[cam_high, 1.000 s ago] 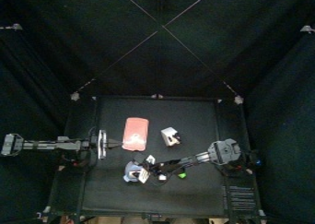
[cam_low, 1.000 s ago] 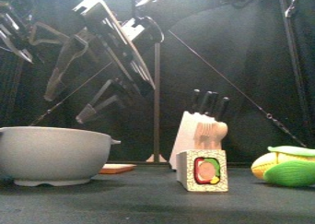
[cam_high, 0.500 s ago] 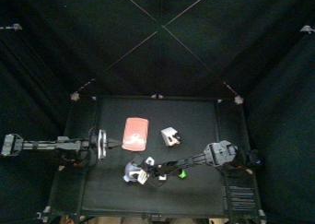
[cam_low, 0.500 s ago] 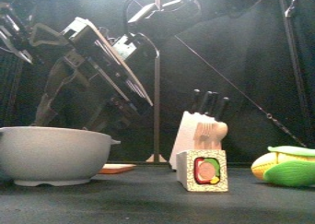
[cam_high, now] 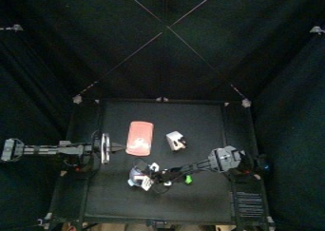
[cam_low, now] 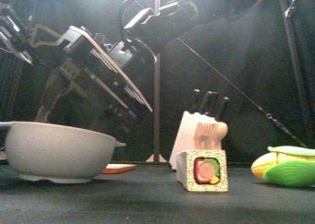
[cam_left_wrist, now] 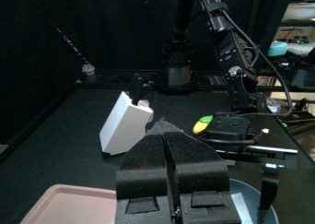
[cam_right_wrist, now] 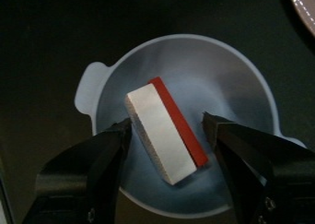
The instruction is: Grab salmon sushi
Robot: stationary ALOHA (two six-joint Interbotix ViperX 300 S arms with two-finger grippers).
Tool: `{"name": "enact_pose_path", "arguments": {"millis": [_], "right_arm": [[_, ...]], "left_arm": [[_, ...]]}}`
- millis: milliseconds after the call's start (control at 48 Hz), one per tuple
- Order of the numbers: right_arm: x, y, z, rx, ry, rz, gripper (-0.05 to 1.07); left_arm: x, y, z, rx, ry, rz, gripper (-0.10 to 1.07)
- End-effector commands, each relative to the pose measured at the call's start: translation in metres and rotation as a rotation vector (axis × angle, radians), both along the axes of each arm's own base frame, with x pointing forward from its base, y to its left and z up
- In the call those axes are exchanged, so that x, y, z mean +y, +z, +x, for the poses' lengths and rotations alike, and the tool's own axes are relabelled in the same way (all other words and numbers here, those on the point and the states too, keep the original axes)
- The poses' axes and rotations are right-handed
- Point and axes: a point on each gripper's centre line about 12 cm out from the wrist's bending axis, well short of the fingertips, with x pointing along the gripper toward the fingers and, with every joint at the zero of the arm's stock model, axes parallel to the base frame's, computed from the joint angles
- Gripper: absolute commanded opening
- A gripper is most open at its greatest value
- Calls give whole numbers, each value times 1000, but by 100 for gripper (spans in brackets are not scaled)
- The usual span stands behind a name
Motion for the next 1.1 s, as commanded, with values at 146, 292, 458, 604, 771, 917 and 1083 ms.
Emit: {"name": "enact_pose_path", "arguments": {"millis": [146, 292, 458, 604, 771, 917, 1083], "right_arm": [[-1, 18, 7, -44, -6, 10, 93], [-2, 19, 6, -39, -11, 5, 88], [-2, 18, 6, -34, -14, 4, 76], [-4, 20, 7, -34, -21, 3, 70], [-4, 33, 8, -49, -26, -8, 69], [-7, 47, 7, -58, -38, -24, 69], [-9, 58, 3, -62, -48, -38, 69]], "left_arm": [[1, 6, 1, -20, 3, 4, 0], [1, 5, 1, -18, 4, 4, 0], [1, 5, 1, -18, 4, 4, 0], [1, 5, 1, -18, 4, 4, 0], [1, 5, 1, -18, 4, 4, 0], [1, 5, 1, -18, 4, 4, 0], [1, 5, 1, -18, 4, 4, 0]]}}
